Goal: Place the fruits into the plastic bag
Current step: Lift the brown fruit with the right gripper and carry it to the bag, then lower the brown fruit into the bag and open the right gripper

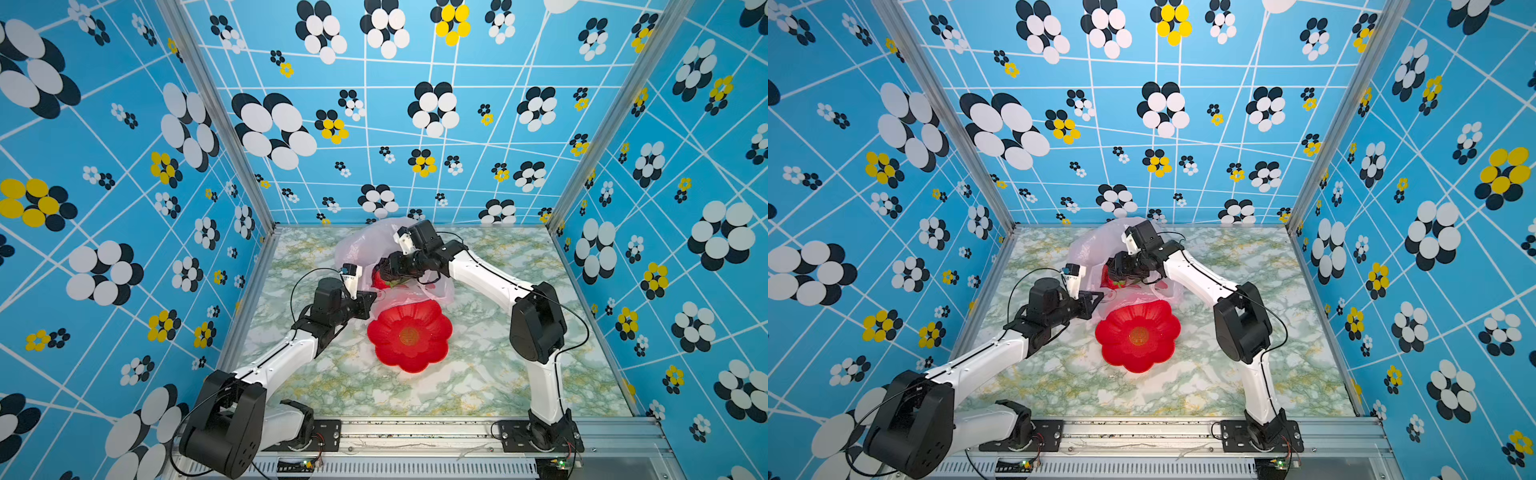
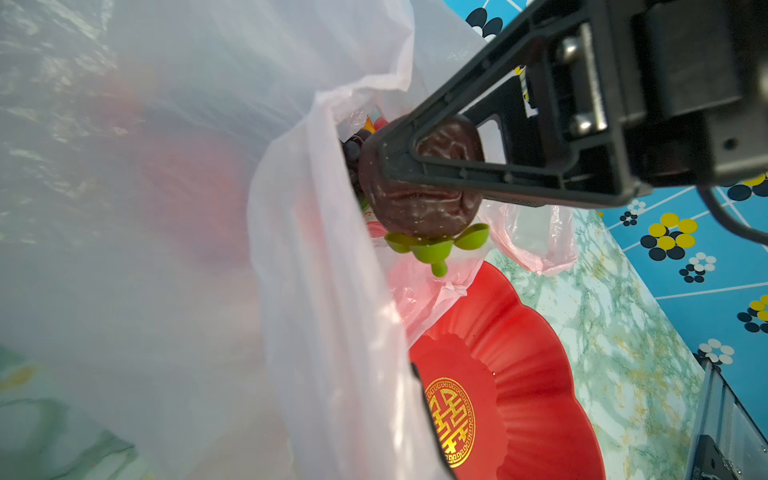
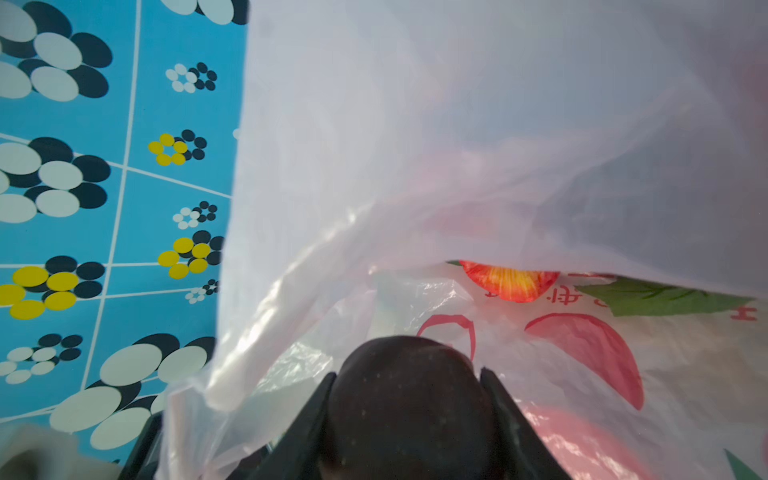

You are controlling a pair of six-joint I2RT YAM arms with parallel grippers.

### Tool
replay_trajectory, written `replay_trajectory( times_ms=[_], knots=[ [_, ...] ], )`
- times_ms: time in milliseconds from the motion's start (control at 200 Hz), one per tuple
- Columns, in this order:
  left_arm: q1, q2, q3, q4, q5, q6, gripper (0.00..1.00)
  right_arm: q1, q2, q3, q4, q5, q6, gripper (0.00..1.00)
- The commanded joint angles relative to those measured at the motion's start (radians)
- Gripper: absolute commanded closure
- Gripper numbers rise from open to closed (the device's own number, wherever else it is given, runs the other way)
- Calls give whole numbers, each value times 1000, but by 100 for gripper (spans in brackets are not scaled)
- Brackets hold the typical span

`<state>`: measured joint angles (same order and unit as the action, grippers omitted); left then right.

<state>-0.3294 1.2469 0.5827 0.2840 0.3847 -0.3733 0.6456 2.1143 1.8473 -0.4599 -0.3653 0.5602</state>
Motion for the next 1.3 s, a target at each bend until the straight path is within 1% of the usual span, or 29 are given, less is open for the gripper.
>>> replay_trajectory(
  times_ms=[0, 145, 165, 280, 390, 580, 830, 1080, 1295],
  knots=[
    [3, -23, -12, 18, 0, -1, 100, 0, 31, 29, 3, 59, 27, 53],
    [3, -21, -12, 18, -3, -1, 100, 0, 55, 39, 49, 80, 73, 53],
    [3, -20, -11, 17, -2, -1, 100, -1, 84, 43, 52, 85, 78, 53],
    [2, -16, -7, 15, 0, -1, 100, 0, 122, 75, 66, 109, 113, 54],
    [2, -19, -11, 19, -1, -1, 100, -2, 150, 102, 76, 161, 160, 53],
    [3, -23, -15, 22, 0, -1, 100, -20, 159, 87, 170, 281, 219, 54],
    [5, -21, -13, 23, 3, -3, 100, -44, 150, 77, 268, 426, 189, 54],
    [7, -27, -21, 32, 3, -6, 100, -55, 101, -5, 384, 540, 111, 55],
    [12, -17, -16, 29, 8, -10, 100, -64, 69, -24, 396, 579, 45, 55]
  ],
)
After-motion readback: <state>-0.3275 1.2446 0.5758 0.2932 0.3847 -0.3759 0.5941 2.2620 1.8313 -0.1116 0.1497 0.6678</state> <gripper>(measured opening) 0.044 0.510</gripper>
